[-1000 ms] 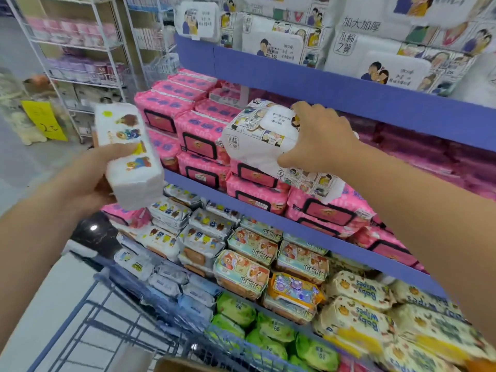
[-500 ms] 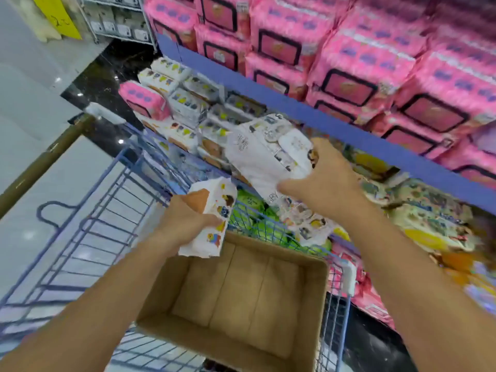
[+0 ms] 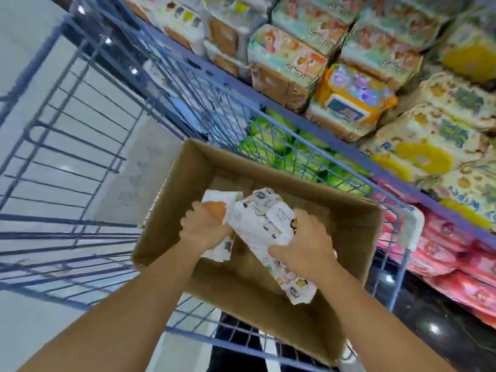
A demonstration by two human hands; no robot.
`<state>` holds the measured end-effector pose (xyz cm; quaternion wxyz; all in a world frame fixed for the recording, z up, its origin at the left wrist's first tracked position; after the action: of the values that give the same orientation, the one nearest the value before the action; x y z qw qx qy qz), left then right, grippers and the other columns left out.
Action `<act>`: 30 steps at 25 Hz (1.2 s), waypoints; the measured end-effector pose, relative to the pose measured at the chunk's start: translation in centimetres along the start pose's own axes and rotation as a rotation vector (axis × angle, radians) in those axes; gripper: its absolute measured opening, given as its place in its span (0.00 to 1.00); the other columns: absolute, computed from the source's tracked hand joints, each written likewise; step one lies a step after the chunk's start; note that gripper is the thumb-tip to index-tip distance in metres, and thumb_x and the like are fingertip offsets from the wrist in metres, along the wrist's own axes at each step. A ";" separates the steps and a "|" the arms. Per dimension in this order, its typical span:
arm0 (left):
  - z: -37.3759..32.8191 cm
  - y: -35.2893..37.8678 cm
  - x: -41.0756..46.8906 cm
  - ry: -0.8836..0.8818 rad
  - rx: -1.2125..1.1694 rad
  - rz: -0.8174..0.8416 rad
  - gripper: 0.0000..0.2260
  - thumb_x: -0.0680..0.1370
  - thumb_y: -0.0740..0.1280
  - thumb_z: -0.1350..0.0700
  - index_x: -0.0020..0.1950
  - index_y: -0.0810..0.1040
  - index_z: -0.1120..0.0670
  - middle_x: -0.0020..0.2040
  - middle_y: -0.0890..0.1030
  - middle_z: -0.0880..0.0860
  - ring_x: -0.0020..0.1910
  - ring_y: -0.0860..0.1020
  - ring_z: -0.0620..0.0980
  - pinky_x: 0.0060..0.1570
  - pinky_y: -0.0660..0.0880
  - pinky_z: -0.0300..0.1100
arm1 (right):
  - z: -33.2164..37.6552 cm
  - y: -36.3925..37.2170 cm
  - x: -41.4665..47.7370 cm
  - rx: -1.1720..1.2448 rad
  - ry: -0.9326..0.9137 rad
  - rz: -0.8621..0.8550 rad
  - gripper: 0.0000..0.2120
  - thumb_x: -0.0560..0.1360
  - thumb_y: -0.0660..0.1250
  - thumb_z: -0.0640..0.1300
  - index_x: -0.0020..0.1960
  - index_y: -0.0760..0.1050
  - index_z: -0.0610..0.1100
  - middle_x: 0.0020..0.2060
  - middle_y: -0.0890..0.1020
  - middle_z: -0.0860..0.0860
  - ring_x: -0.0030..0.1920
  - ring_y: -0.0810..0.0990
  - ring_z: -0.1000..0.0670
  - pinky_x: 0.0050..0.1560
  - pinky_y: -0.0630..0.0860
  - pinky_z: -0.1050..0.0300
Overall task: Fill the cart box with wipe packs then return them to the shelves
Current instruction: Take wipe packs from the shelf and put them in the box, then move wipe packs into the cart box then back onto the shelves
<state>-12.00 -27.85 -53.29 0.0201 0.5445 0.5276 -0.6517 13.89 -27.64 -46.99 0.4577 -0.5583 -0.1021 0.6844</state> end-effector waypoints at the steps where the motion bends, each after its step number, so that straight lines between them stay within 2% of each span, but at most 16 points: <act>1: 0.3 1.4 1.6 -0.008 0.019 -0.001 0.46 0.64 0.78 0.39 0.72 0.60 0.58 0.68 0.70 0.60 0.70 0.68 0.63 0.66 0.70 0.55 | -1.0 1.6 1.4 0.000 0.024 -0.005 0.45 0.59 0.75 0.61 0.72 0.63 0.51 0.62 0.73 0.51 0.65 0.71 0.44 0.64 0.71 0.45; 4: 0.6 4.6 7.1 0.002 0.076 -0.040 0.48 0.65 0.79 0.40 0.74 0.57 0.56 0.68 0.70 0.60 0.69 0.67 0.62 0.65 0.71 0.56 | -4.1 5.6 6.6 -0.009 0.130 -0.059 0.43 0.60 0.74 0.60 0.70 0.64 0.50 0.64 0.72 0.49 0.67 0.69 0.43 0.65 0.68 0.45; 7: -0.6 5.8 11.5 0.190 0.243 -0.215 0.49 0.65 0.78 0.38 0.76 0.56 0.55 0.66 0.70 0.59 0.66 0.70 0.62 0.62 0.72 0.56 | -5.3 9.5 10.0 -0.002 0.249 -0.167 0.41 0.62 0.75 0.61 0.68 0.63 0.48 0.65 0.71 0.47 0.68 0.68 0.42 0.66 0.66 0.44; 9: -0.9 5.5 12.9 0.284 0.286 -0.323 0.51 0.65 0.78 0.39 0.78 0.55 0.55 0.67 0.69 0.60 0.65 0.70 0.63 0.62 0.71 0.57 | -3.9 11.8 10.5 0.049 0.265 -0.257 0.45 0.63 0.74 0.63 0.73 0.60 0.48 0.65 0.69 0.48 0.69 0.66 0.43 0.66 0.65 0.44; 11: -0.6 5.2 13.7 0.283 0.272 -0.294 0.54 0.65 0.79 0.42 0.80 0.52 0.56 0.72 0.64 0.61 0.69 0.67 0.63 0.66 0.70 0.57 | -2.0 13.6 10.3 0.124 0.208 -0.270 0.46 0.66 0.72 0.63 0.76 0.56 0.48 0.66 0.66 0.49 0.69 0.65 0.45 0.66 0.65 0.46; 13: -0.3 4.4 12.8 0.289 0.285 -0.210 0.54 0.65 0.79 0.43 0.81 0.50 0.56 0.74 0.61 0.61 0.71 0.66 0.64 0.67 0.69 0.57 | -0.2 13.5 9.7 0.130 0.124 -0.210 0.46 0.69 0.71 0.62 0.77 0.54 0.47 0.68 0.64 0.50 0.68 0.65 0.46 0.66 0.67 0.49; 15: -1.0 2.7 10.2 0.365 0.359 -0.196 0.50 0.66 0.79 0.41 0.78 0.56 0.56 0.71 0.64 0.60 0.68 0.69 0.63 0.63 0.72 0.57 | 1.4 11.3 8.3 0.016 0.049 -0.171 0.45 0.70 0.67 0.64 0.78 0.53 0.47 0.67 0.64 0.50 0.68 0.65 0.46 0.68 0.66 0.51; 18: -3.2 0.0 4.6 0.523 0.590 -0.254 0.42 0.64 0.79 0.41 0.70 0.66 0.57 0.64 0.73 0.60 0.60 0.75 0.62 0.55 0.76 0.56 | 3.6 7.5 4.8 -0.229 -0.077 -0.106 0.44 0.72 0.64 0.67 0.79 0.53 0.46 0.69 0.65 0.47 0.69 0.63 0.43 0.71 0.62 0.47; 20: -6.0 -2.4 1.2 0.610 0.702 -0.318 0.43 0.63 0.79 0.42 0.71 0.68 0.56 0.64 0.75 0.60 0.60 0.76 0.61 0.56 0.76 0.55 | 5.4 4.3 3.1 -0.355 -0.144 -0.108 0.44 0.72 0.63 0.67 0.78 0.55 0.45 0.70 0.65 0.44 0.70 0.63 0.40 0.72 0.59 0.44; 24: -10.3 -6.3 -5.4 0.727 0.782 -0.237 0.43 0.69 0.74 0.42 0.79 0.60 0.55 0.73 0.68 0.59 0.72 0.68 0.60 0.68 0.69 0.57 | 7.2 -1.1 -0.8 -0.444 -0.218 -0.116 0.38 0.71 0.64 0.67 0.72 0.63 0.45 0.68 0.68 0.43 0.68 0.65 0.39 0.68 0.63 0.43; 26: -12.2 -7.8 -8.0 0.767 0.837 -0.209 0.41 0.71 0.73 0.41 0.78 0.60 0.54 0.71 0.69 0.58 0.72 0.68 0.59 0.66 0.71 0.56 | 7.5 -3.4 -2.5 -0.410 -0.235 -0.085 0.35 0.73 0.65 0.65 0.71 0.64 0.44 0.67 0.69 0.43 0.69 0.66 0.39 0.67 0.65 0.43; 27: -13.0 -8.2 -9.2 0.789 0.842 -0.155 0.37 0.73 0.71 0.41 0.76 0.62 0.54 0.70 0.69 0.57 0.70 0.69 0.59 0.64 0.72 0.55 | 7.4 -4.6 -3.7 -0.371 -0.238 -0.068 0.33 0.74 0.65 0.63 0.70 0.65 0.44 0.66 0.70 0.43 0.68 0.67 0.39 0.66 0.66 0.43; 30: -13.7 -7.8 -12.4 0.773 0.875 0.114 0.24 0.79 0.66 0.44 0.72 0.68 0.52 0.67 0.71 0.56 0.68 0.72 0.58 0.62 0.71 0.49 | 6.2 -7.3 -7.4 -0.296 -0.255 -0.014 0.27 0.76 0.66 0.58 0.67 0.70 0.40 0.63 0.73 0.41 0.65 0.71 0.38 0.62 0.69 0.44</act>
<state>-2.23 -21.44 -36.99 -0.3655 0.7278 0.1487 -0.5609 12.00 -26.74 -35.06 0.3589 -0.5274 -0.2626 0.7239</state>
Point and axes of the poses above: each hand's wrist, its own x-axis towards the middle knuckle, its own y-axis out of the palm, z = x × y, the point moved 9 cm from there along x, towards the middle knuckle
